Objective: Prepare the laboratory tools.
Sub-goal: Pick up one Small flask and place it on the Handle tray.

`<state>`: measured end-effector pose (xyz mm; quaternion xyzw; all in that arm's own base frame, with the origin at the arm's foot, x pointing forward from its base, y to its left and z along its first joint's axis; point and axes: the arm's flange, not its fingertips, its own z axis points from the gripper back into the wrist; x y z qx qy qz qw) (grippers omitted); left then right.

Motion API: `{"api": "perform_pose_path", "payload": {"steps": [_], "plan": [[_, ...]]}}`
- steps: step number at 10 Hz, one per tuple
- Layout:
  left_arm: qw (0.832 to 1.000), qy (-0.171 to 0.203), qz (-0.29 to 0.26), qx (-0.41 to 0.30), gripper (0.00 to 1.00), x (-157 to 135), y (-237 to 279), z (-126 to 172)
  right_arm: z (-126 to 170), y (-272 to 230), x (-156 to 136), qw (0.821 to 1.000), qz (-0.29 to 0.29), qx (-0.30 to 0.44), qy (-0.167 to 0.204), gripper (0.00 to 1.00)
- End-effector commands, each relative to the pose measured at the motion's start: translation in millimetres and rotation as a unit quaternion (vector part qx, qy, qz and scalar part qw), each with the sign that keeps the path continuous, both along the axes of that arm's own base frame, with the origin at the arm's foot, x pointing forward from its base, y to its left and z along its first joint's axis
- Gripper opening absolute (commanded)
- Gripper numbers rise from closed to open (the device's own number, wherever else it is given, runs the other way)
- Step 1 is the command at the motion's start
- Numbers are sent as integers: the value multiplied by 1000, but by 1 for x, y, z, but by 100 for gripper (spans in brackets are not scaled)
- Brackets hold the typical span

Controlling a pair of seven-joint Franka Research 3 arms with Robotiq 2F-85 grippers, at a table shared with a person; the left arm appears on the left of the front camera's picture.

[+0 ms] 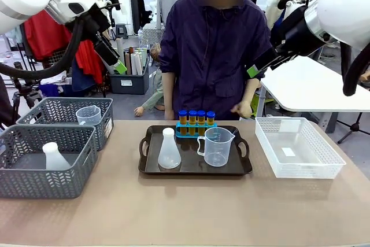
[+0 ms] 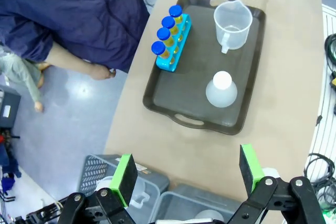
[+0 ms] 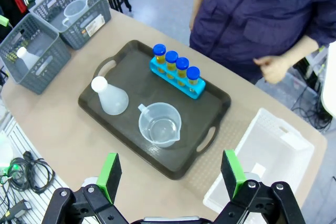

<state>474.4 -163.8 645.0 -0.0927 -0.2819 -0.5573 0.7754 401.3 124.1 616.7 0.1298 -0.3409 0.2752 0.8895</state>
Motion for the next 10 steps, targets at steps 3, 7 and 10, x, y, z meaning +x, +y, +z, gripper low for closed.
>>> {"api": "perform_pose_path", "payload": {"steps": [3, 7, 10], "plan": [[1000, 0, -1, -1, 100, -1, 3, 1, 0, -1, 0, 1000, 3, 8, 1, 100], [1000, 0, -1, -1, 100, -1, 3, 1, 0, -1, 0, 1000, 3, 8, 1, 100], [1000, 0, -1, -1, 100, -1, 3, 1, 0, -1, 0, 1000, 3, 8, 1, 100]]}}
